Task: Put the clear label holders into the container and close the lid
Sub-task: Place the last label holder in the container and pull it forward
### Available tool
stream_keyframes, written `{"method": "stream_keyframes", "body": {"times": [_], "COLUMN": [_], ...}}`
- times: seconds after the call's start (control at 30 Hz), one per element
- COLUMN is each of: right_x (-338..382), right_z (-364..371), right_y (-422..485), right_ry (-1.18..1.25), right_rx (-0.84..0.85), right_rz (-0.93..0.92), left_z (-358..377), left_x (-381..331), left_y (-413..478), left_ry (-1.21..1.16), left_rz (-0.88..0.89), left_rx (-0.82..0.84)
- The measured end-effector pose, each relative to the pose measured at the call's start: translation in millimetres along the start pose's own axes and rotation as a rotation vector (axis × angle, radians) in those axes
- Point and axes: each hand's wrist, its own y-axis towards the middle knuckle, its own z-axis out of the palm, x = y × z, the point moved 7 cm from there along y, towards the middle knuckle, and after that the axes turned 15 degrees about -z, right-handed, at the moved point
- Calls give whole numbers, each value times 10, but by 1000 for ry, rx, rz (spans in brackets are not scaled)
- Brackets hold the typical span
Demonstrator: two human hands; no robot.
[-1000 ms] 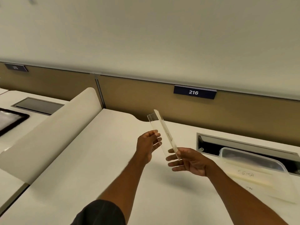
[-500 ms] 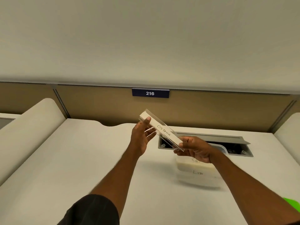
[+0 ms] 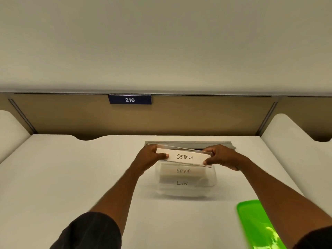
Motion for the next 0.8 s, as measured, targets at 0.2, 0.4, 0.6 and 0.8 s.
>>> {"method": "stream_keyframes", "body": {"times": [0.2,0.4,0.6,0.8], "right_x": [-122,-186,-261,-313], "right_z": [29,149,233,228], "right_y": [14,147,204,236], "right_ry": [-411,-657,-785,-908], "right_rx": [99,193,209,180], "right_rz": [-22,-53,-64,-70], "left_z": [228,422,632,737], "left_x": [139,149,103,101], "left_y": [61,79,104,191], "left_ry": [552,1077,1302,1347], "left_rz": [11,129,261,265], "left_rx": [-90,-179,-187,-208]}}
